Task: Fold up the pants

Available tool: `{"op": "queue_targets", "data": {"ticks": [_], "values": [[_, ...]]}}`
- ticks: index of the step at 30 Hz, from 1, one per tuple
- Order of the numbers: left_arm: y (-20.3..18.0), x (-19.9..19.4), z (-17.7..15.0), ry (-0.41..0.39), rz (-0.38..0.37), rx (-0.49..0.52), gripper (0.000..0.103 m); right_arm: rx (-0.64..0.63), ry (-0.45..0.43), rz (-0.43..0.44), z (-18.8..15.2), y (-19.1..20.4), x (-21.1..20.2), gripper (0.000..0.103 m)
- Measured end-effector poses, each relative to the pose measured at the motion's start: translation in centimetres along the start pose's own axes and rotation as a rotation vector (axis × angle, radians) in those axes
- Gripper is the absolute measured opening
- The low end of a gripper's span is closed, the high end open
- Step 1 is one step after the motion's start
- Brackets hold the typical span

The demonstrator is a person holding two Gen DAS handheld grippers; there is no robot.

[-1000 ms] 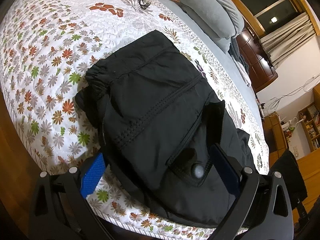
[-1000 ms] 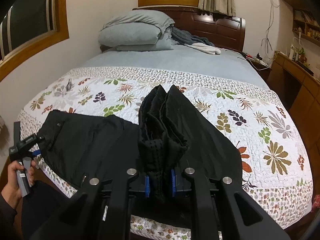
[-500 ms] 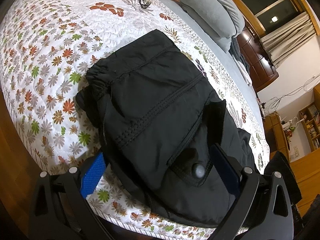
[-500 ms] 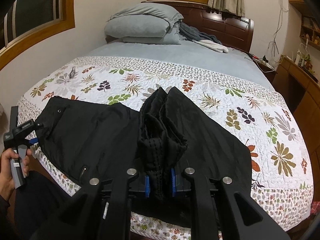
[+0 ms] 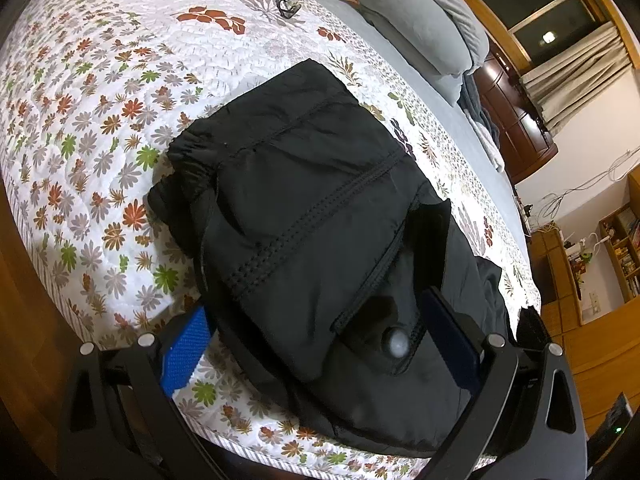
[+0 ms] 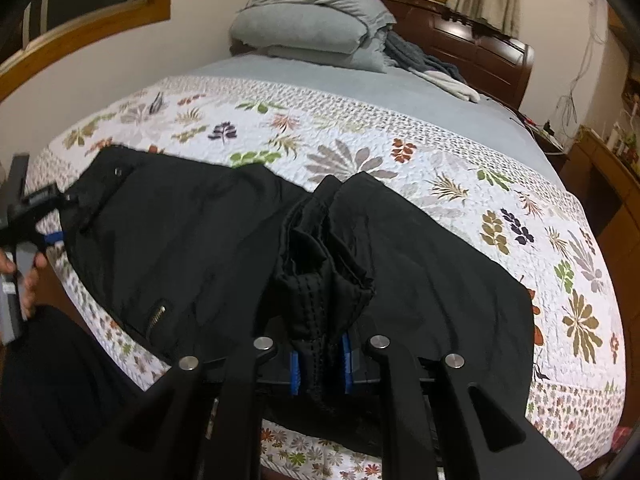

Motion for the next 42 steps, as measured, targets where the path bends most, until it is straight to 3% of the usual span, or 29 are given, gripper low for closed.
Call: {"op": "queue_targets", "data": {"ticks": [21, 33, 38, 42], "values": [[0.6, -0.5, 0.0, -0.012, -0.039, -0.006, 0.098, -0.172, 0.070, -0.109, -3.3, 3.6, 4.1, 0.016], [1.4, -1.4, -0.1, -0.044, -0.054, -0.036, 0.098, -0.264, 0.081, -0.171, -4.7, 5.4, 5.0, 0.029], [1.6, -1.6, -0.2, -0.045, -0.058, -0.039, 0.098, -0.238, 0.094, -0.032, -4.6, 6.2, 2.4, 0.047], [1.5, -1.8, -0.3, -0.055, -0.063, -0.035, 0.098, -0.068, 0.135, 0.196, -3.6, 3.6, -0.4, 0.048]]}}
Point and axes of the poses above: each gripper's, at about its wrist camera, not at the fingertips, and x roughly the way its jaws point, y to its left, z to its top, the point moved 4 cm from there along x, roughly the way its jaws point, and after that the axes turned 13 degrees about x, right-handed, at the moved point
